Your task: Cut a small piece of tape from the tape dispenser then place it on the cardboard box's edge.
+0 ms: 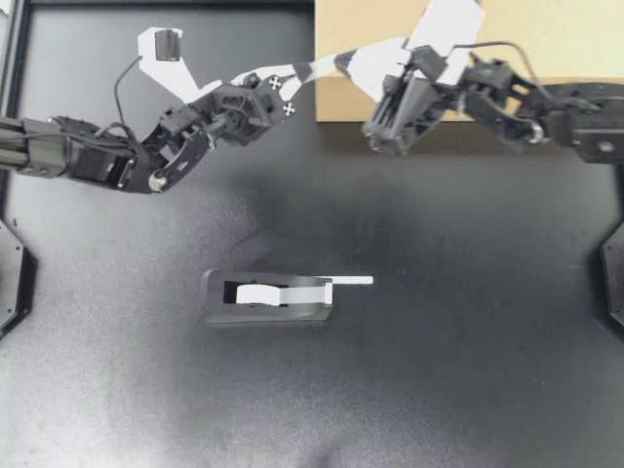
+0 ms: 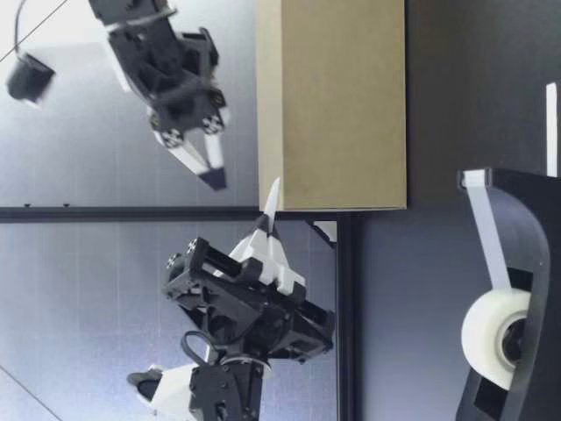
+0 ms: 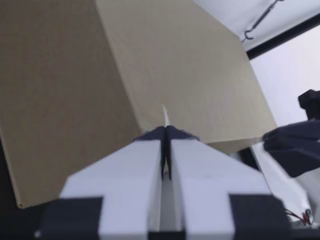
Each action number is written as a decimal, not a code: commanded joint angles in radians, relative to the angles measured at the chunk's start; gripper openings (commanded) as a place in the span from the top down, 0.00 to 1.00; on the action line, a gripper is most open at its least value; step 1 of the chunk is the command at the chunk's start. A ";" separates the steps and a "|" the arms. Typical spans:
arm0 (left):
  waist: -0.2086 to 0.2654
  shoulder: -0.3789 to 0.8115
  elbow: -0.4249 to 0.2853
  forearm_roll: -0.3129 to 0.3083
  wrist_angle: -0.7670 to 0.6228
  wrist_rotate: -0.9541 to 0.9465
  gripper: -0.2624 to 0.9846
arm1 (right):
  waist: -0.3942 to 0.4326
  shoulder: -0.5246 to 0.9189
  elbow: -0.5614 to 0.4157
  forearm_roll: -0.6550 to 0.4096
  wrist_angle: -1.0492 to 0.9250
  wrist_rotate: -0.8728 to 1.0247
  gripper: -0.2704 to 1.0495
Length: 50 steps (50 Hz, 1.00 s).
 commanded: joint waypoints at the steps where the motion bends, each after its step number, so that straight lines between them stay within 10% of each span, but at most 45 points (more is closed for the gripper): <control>1: 0.012 -0.011 -0.020 0.003 -0.003 0.003 0.88 | -0.015 0.009 -0.038 -0.003 0.005 -0.002 0.87; 50: 0.025 0.011 -0.025 0.002 0.008 0.002 0.88 | -0.075 0.178 -0.150 -0.014 0.081 -0.002 0.87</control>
